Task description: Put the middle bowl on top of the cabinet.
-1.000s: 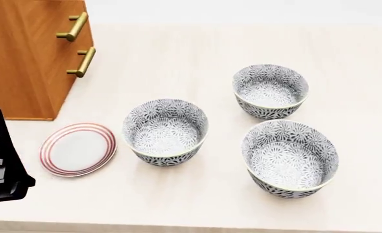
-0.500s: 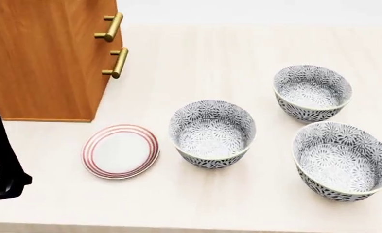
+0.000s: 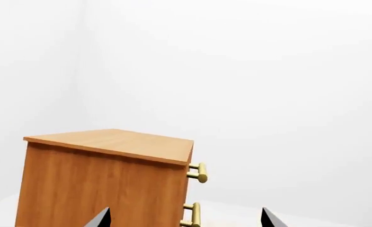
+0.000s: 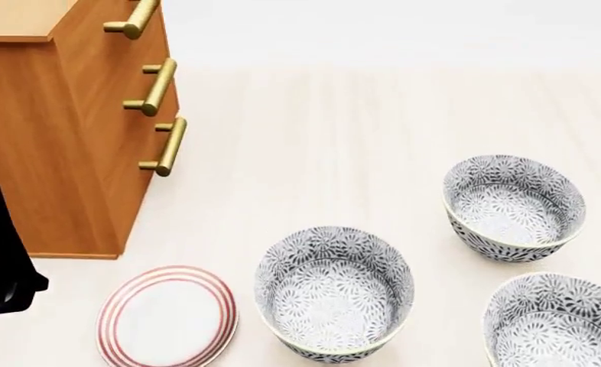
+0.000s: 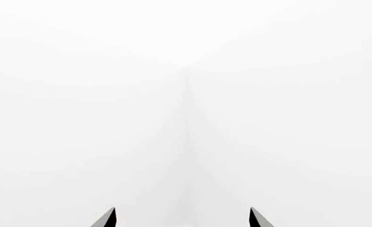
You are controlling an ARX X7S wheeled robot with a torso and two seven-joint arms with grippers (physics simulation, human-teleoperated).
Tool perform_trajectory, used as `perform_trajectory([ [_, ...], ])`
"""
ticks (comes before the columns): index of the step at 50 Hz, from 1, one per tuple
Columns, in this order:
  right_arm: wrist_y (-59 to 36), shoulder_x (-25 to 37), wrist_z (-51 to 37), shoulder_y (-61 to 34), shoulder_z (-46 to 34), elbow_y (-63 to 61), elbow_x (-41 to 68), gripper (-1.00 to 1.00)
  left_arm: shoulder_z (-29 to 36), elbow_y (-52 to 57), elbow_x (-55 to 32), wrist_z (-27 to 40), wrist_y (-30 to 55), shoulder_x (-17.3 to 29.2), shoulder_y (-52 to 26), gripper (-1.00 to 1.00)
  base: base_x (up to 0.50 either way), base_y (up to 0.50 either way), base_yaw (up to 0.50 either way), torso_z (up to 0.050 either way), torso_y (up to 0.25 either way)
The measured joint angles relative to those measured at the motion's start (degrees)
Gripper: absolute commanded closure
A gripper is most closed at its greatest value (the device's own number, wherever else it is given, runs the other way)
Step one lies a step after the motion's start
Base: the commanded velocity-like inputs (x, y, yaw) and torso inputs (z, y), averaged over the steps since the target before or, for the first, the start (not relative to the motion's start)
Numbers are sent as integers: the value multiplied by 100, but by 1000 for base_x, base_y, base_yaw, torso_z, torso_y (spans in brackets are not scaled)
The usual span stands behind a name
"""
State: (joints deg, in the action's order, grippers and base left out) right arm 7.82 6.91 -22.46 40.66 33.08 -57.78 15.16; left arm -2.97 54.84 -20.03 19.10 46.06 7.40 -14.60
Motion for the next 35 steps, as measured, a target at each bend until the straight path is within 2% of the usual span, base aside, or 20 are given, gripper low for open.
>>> perform_trajectory([
  [4,15,-4,-12,21,8,-13,-4,-100,10,0,-32,29,-6,21,2,-100,26,0,0,0,0],
  [16,-62,44,-71,55,9,-75,44,-100,39,-13,-113,111,-40,82,7,-100,500,11,0,0,0],
  [26,0,35,-97,58,-38,-83,-44,-100,82,25,-96,280,-17,116,53,-100,0,0,0,0,2],
  [30,5,32,-109,45,-82,-80,-97,-100,-20,105,-267,401,103,-27,212,-100,0,0,0,0,0],
  [35,13,10,-128,20,-175,-78,-187,-100,146,82,-315,518,-103,-249,690,-100,0,0,0,0,0],
])
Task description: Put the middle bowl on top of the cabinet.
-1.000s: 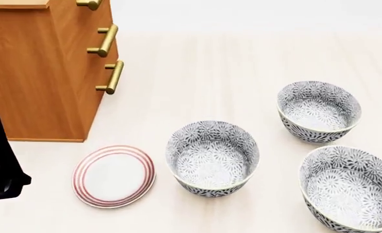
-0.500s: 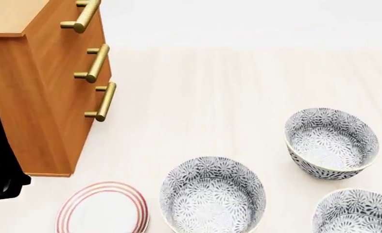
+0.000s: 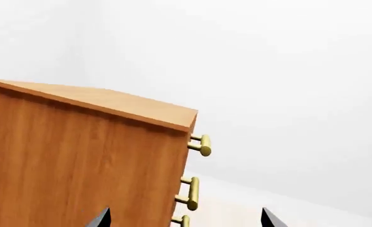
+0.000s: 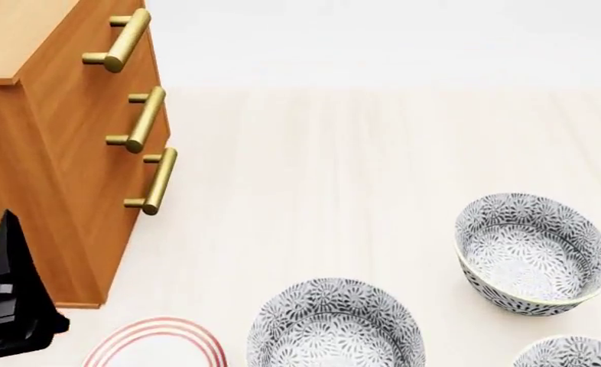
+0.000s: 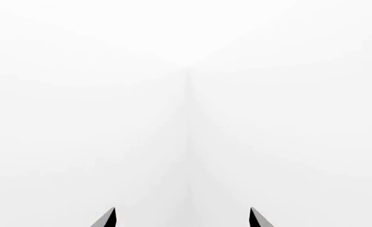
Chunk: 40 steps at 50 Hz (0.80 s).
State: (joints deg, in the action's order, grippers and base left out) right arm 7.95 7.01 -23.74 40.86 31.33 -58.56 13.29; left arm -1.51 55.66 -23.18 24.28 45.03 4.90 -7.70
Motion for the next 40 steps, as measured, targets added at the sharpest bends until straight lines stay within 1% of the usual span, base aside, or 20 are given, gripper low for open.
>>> perform_trajectory([
  [7,23,-44,-81,-19,-145,-48,-112,-100,485,-29,-115,196,-258,-188,616,-100,0,0,0,0,0],
  [12,30,-12,-256,-43,-353,-84,-264,-100,750,-76,-363,422,-265,-268,809,-100,0,0,0,0,0],
  [22,-67,424,-953,-115,-939,-118,-587,-100,1350,-200,-1180,1112,-73,-368,743,-100,0,0,0,0,0],
  [29,84,743,-1383,42,-1094,-101,-614,-100,1885,-436,-1567,1515,-133,-390,666,-100,0,0,0,0,0],
  [35,314,824,-1453,189,-1043,-13,-533,-100,2250,-675,-1824,1855,-268,-401,573,-100,0,0,0,0,0],
  [40,501,708,-1272,267,-892,72,-414,-100,2461,-891,-2008,2151,-403,-397,489,-100,0,0,0,0,0],
])
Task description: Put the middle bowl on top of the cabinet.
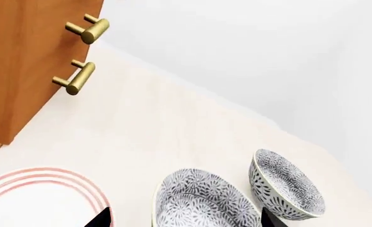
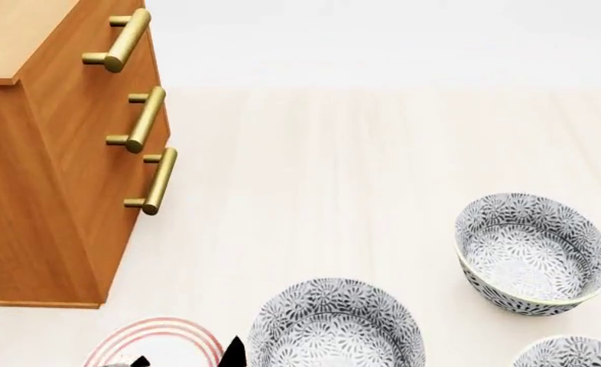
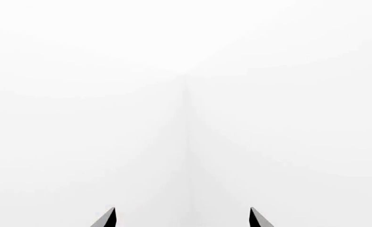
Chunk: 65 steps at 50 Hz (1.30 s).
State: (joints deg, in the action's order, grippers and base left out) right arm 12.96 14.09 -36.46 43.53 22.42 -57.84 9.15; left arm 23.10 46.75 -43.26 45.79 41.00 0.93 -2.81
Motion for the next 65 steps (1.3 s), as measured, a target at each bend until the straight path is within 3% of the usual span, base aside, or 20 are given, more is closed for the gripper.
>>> perform_trajectory([
  [35,218,-732,1076,-80,626,64,390,-100,959,-1262,-366,1106,-525,50,-861,-100,0,0,0,0,0],
  [65,208,-830,1187,-88,662,-55,385,-100,1559,-2232,-397,733,-1364,198,-962,-100,0,0,0,0,0],
])
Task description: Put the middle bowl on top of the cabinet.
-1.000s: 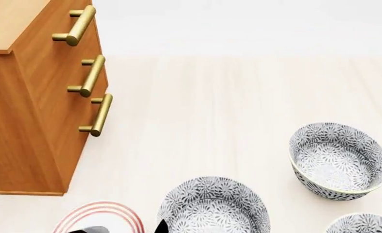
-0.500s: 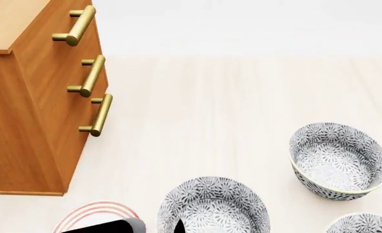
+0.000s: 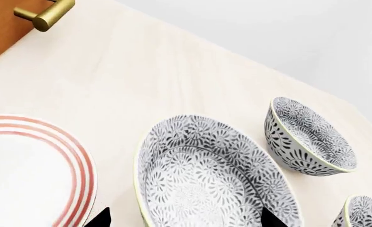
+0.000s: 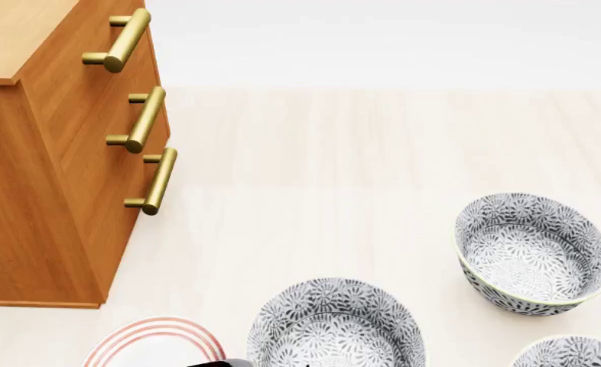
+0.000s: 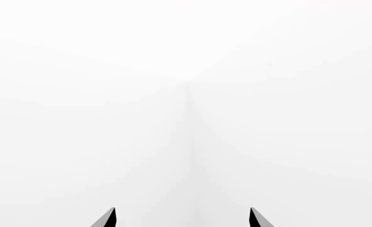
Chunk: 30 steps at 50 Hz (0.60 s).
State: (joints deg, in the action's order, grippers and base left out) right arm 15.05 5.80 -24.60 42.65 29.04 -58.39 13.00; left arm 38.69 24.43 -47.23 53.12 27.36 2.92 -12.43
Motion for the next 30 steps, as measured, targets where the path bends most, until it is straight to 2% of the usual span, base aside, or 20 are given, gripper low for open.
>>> perform_trajectory([
  [30,118,-157,211,73,166,-28,117,-100,51,-1028,-346,-217,-563,-125,-493,-100,0,0,0,0,0],
])
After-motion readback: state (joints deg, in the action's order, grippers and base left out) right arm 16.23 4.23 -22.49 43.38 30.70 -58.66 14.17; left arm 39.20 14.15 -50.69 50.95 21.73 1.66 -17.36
